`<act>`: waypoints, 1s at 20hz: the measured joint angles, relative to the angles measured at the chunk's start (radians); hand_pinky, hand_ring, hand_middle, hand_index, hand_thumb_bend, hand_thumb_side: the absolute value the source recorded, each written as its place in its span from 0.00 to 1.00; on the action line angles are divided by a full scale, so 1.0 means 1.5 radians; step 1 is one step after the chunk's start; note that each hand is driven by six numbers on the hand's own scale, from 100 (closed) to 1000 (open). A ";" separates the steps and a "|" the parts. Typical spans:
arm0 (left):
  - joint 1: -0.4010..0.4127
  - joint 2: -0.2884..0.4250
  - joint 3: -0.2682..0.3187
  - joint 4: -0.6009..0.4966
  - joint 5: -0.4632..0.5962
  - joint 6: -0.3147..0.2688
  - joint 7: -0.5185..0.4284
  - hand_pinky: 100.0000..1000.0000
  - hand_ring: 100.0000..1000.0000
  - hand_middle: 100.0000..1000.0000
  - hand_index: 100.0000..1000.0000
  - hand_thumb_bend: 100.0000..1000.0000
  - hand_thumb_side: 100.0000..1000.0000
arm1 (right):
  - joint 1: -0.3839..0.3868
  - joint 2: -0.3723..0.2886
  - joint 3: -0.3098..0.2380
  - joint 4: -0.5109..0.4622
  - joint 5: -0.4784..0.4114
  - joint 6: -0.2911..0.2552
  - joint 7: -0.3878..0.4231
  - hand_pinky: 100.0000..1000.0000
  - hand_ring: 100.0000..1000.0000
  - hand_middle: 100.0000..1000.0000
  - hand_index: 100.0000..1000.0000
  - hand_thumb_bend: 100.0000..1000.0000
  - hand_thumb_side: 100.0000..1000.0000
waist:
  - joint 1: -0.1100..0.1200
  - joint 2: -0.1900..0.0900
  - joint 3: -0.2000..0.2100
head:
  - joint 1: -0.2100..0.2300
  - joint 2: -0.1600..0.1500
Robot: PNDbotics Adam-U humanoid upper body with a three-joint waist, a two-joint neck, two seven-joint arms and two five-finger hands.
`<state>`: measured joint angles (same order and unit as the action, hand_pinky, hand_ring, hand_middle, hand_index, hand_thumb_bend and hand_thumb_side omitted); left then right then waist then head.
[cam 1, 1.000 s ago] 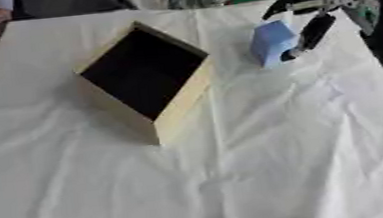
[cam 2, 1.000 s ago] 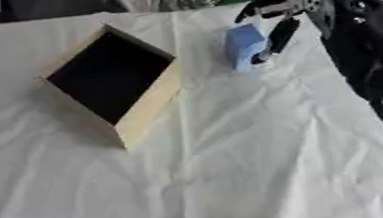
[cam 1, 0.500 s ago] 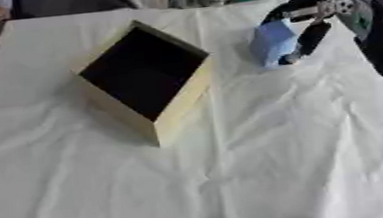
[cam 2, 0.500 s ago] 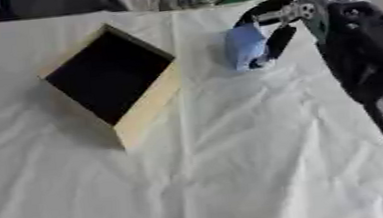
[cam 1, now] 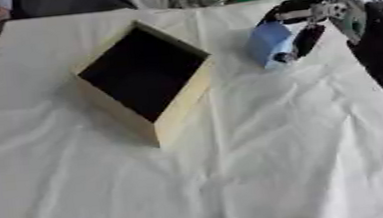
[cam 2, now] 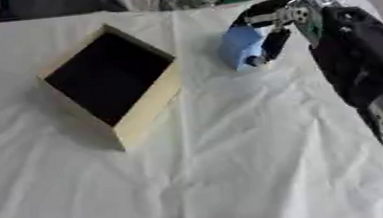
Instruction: Pick up objects on the table and place them in the box.
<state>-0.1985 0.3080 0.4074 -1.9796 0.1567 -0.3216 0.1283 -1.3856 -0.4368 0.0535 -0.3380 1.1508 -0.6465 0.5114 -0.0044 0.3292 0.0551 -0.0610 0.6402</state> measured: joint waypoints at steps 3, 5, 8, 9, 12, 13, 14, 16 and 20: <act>0.000 0.000 0.000 0.000 0.000 0.000 -0.002 0.65 0.54 0.58 0.72 0.12 0.00 | -0.001 0.000 0.001 0.000 0.000 0.003 0.003 0.91 0.90 0.79 0.84 0.00 0.01 | -0.001 0.000 -0.001 | 0.000 0.000; 0.000 0.000 0.000 0.000 0.000 0.000 -0.004 0.65 0.54 0.58 0.72 0.12 0.00 | -0.001 0.000 0.001 -0.004 0.000 0.003 0.003 0.91 0.89 0.75 0.77 0.00 0.01 | -0.001 0.000 -0.001 | 0.000 0.000; 0.000 0.000 -0.001 0.000 0.000 0.001 -0.006 0.65 0.54 0.58 0.72 0.12 0.00 | -0.002 0.000 0.001 -0.009 -0.002 0.002 0.002 0.90 0.88 0.69 0.69 0.00 0.04 | -0.001 0.000 -0.003 | 0.000 0.000; 0.000 0.000 -0.001 0.000 -0.001 0.001 -0.007 0.65 0.54 0.58 0.72 0.12 0.00 | -0.002 0.000 0.001 -0.012 -0.004 0.000 0.000 0.90 0.87 0.68 0.69 0.00 0.02 | -0.001 0.000 -0.003 | 0.000 0.000; 0.000 0.000 -0.002 0.000 -0.002 0.001 -0.010 0.65 0.54 0.58 0.72 0.12 0.00 | -0.003 0.000 0.001 -0.021 -0.009 -0.004 -0.005 0.90 0.87 0.66 0.67 0.00 0.02 | -0.001 0.000 -0.003 | 0.000 0.000; 0.000 0.000 -0.002 0.000 -0.003 0.002 -0.010 0.65 0.54 0.58 0.72 0.12 0.00 | -0.003 0.000 0.001 -0.024 -0.011 -0.006 -0.006 0.90 0.87 0.65 0.66 0.00 0.03 | -0.001 0.000 -0.003 | 0.000 0.000; 0.000 0.000 -0.002 0.000 -0.003 0.002 -0.011 0.65 0.54 0.58 0.72 0.12 0.00 | -0.003 0.000 0.001 -0.026 -0.012 -0.007 -0.009 0.89 0.86 0.65 0.65 0.00 0.03 | -0.001 0.000 -0.003 | 0.000 0.000; 0.000 0.000 -0.002 0.000 -0.005 0.002 -0.011 0.65 0.54 0.58 0.72 0.12 0.00 | -0.004 0.001 0.001 -0.030 -0.017 -0.009 -0.013 0.89 0.86 0.63 0.64 0.00 0.04 | -0.001 0.000 -0.004 | 0.000 0.000; 0.000 0.000 -0.002 0.000 -0.005 0.004 -0.013 0.65 0.55 0.58 0.72 0.12 0.00 | -0.007 0.002 0.000 -0.034 -0.040 -0.010 -0.017 0.88 0.85 0.62 0.63 0.00 0.06 | -0.001 -0.001 -0.004 | 0.000 0.001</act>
<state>-0.1985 0.3080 0.4048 -1.9796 0.1490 -0.3156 0.1085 -1.3955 -0.4345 0.0537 -0.3883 1.0909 -0.6615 0.4861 -0.0056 0.3280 0.0497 -0.0604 0.6410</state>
